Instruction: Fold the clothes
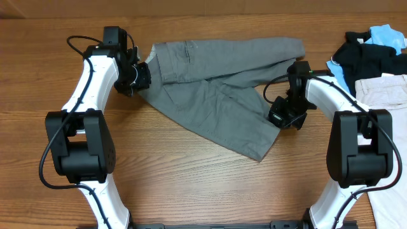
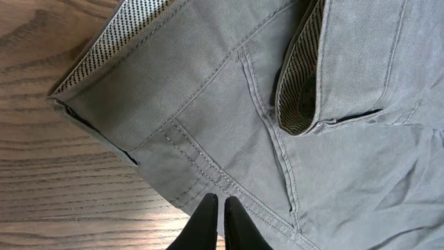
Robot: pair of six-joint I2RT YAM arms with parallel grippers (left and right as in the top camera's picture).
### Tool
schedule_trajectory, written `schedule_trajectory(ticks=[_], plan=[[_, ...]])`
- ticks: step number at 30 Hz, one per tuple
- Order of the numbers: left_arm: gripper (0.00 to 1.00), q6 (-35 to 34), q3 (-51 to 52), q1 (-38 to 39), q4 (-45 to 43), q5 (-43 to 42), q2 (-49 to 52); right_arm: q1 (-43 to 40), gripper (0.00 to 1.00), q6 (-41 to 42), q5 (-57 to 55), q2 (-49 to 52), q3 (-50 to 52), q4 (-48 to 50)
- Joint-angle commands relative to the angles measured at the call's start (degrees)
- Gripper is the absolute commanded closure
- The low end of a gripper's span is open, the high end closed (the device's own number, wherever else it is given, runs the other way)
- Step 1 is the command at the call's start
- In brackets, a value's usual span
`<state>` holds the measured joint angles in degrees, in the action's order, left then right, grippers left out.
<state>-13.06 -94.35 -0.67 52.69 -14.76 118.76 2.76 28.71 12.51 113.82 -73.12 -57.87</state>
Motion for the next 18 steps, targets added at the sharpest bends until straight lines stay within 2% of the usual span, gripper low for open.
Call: schedule_trajectory(ticks=[1, 9, 18], plan=[[0.91, 0.66, -1.07, 0.33, -0.07, -0.66, -0.37, 0.04, 0.96, 0.0, 0.04, -0.33, 2.47, 1.81], [0.9, 0.68, -1.07, 0.33, 0.24, 0.17, -0.37, -2.64, 0.96, 3.02, -4.59, -0.02, 3.58, 4.31], [0.87, 0.66, -1.07, 0.33, 0.22, 0.15, -0.37, -10.34, 0.96, 5.86, -7.74, -0.02, 1.09, 7.96]])
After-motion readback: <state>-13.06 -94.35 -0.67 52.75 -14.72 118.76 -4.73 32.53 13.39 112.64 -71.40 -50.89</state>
